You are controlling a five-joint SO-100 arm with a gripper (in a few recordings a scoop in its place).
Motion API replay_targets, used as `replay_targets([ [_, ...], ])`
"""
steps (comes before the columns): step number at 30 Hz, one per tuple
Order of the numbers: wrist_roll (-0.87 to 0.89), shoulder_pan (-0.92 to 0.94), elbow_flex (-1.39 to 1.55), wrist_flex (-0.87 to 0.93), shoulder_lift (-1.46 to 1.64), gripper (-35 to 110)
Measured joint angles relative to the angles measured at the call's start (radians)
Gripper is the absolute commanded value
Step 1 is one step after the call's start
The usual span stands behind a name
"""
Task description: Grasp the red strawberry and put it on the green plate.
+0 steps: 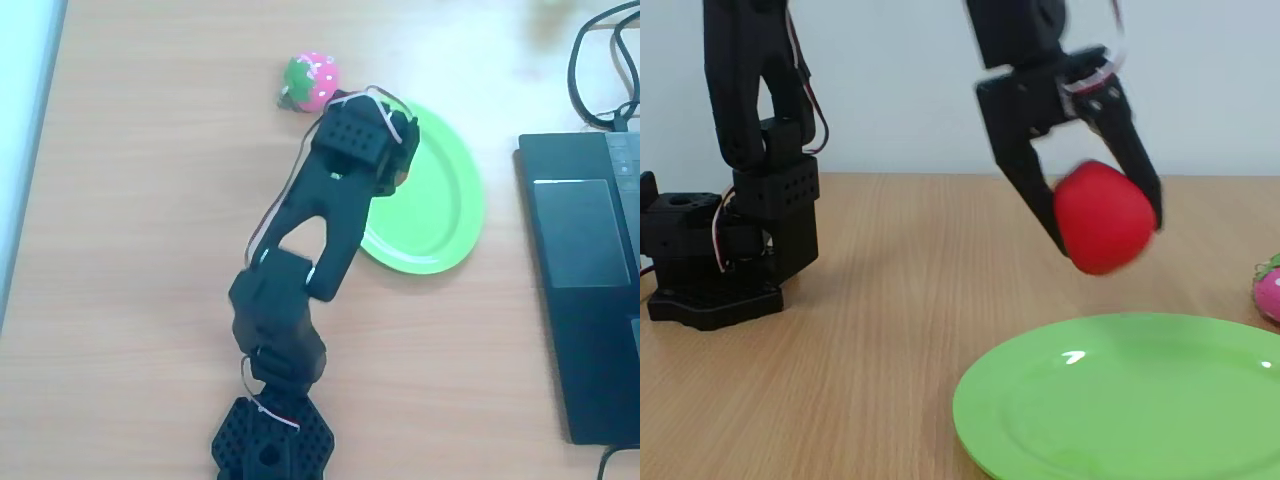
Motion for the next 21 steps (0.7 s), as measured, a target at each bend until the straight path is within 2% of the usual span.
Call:
replay_targets([
  [12,0.161,0.006,-0.285,-0.049,-0.486,20],
  [15,0.164,0.017,-0.351,-0.049,-0.560,24],
  [21,0.164,0.038,-0.380,-0.054,-0.607,40],
])
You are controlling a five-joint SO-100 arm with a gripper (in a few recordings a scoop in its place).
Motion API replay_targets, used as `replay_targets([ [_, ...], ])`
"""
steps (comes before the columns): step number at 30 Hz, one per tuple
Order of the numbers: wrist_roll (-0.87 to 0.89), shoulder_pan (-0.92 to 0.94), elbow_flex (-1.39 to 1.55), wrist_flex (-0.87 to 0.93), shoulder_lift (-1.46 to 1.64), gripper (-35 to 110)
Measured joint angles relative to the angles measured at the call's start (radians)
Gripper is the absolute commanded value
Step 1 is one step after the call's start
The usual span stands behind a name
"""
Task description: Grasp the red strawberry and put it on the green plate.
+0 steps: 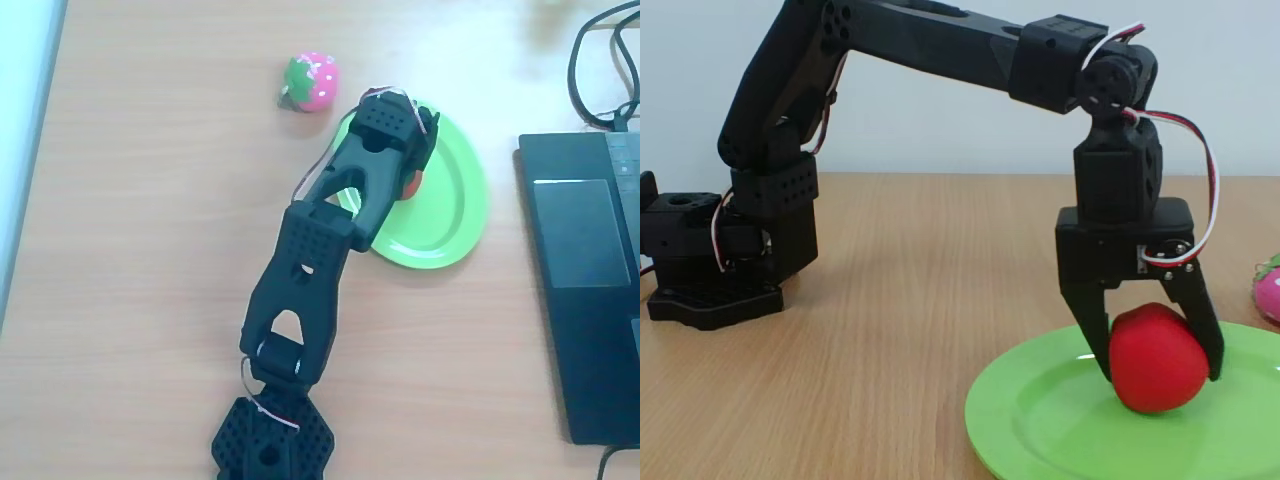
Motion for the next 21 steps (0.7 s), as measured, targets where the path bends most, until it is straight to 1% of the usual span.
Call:
replay_targets([
  [4,0.000,-0.005,0.044,-0.006,0.025,48],
  [7,0.000,-0.005,0.107,-0.006,0.078,51],
  [14,0.000,-0.084,0.293,0.002,0.339,52],
  [17,0.014,-0.123,0.362,0.003,0.474,45],
  [21,0.044,-0.183,0.480,-0.043,0.696,19],
])
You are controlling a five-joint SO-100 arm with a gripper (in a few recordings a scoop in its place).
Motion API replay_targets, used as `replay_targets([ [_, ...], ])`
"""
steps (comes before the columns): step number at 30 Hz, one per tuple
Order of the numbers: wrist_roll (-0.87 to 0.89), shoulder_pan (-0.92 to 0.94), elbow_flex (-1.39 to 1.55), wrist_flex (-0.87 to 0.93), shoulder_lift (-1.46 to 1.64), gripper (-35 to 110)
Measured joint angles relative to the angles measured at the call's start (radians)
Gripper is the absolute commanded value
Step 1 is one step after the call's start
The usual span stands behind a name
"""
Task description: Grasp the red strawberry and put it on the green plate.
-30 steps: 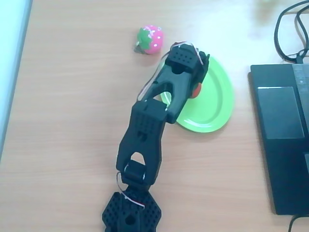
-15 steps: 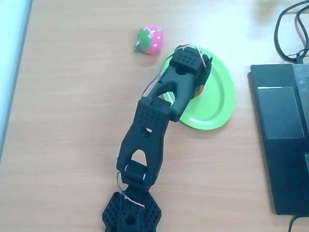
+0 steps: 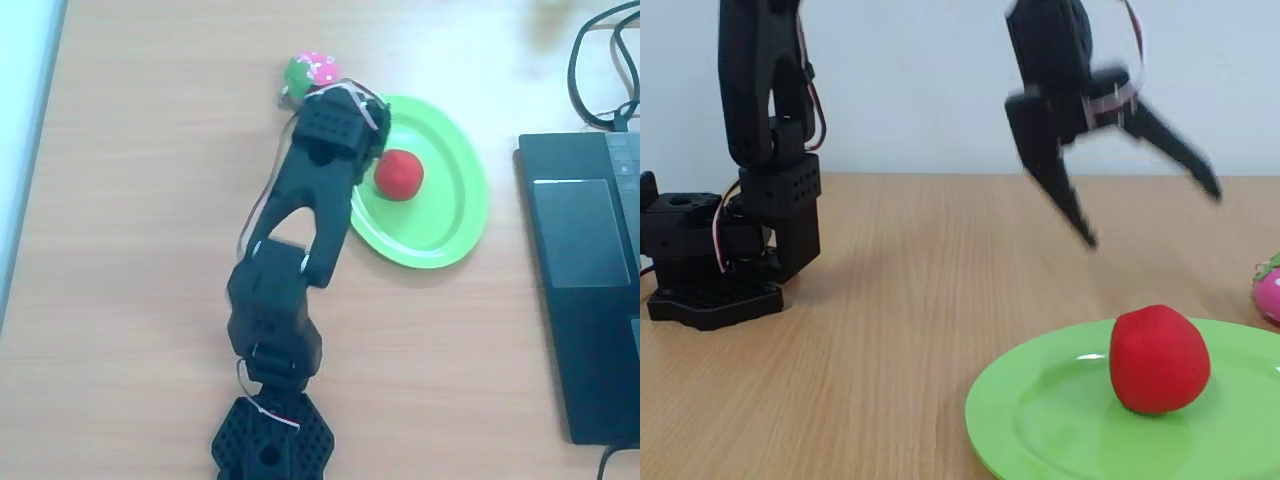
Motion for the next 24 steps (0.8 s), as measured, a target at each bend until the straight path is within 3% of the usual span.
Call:
replay_targets([
  [5,0.072,-0.086,0.268,-0.187,0.345,-8],
  [10,0.249,-0.138,0.588,-0.393,0.746,-8],
  [19,0.152,-0.258,1.299,-0.551,1.450,-8],
  [24,0.117,-0.275,1.508,-0.548,1.577,-8],
])
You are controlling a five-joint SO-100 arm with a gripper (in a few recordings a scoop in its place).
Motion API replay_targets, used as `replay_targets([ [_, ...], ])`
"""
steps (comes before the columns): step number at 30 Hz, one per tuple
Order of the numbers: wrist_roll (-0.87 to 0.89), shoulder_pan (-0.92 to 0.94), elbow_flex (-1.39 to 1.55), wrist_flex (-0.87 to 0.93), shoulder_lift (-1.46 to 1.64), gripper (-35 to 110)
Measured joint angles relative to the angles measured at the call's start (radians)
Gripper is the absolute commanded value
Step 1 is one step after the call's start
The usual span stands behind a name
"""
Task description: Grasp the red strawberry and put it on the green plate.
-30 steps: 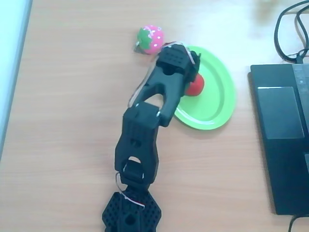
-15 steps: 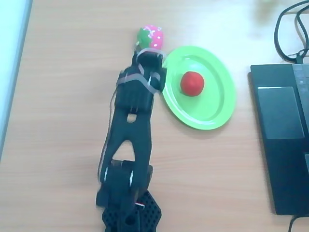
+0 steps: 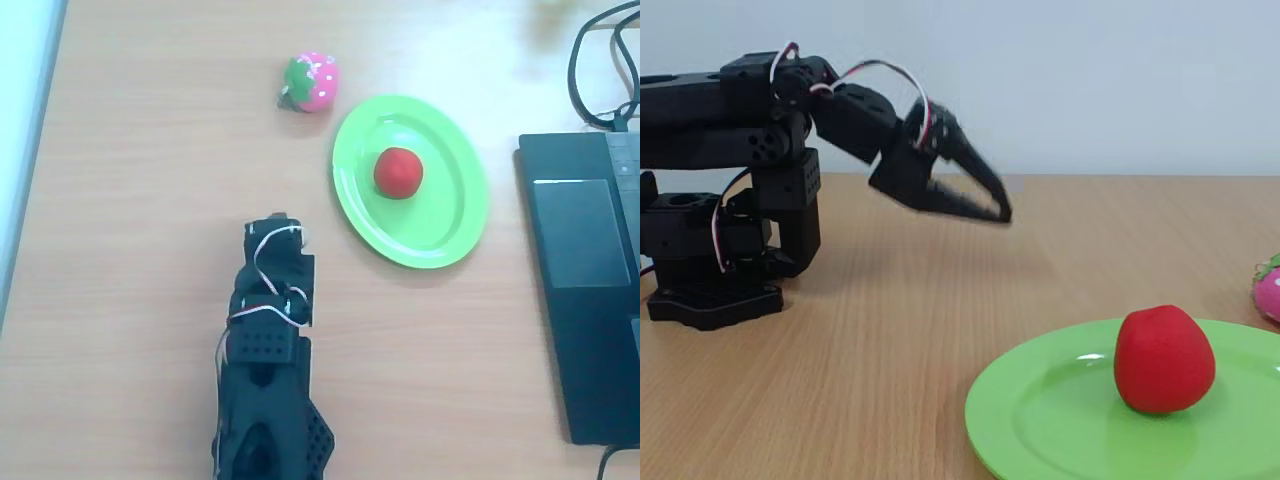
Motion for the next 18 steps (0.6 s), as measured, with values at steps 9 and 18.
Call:
replay_targets([
  [9,0.074,-0.052,0.091,0.055,0.009,-8],
  [18,0.112,-0.061,0.031,0.440,0.011,-8],
])
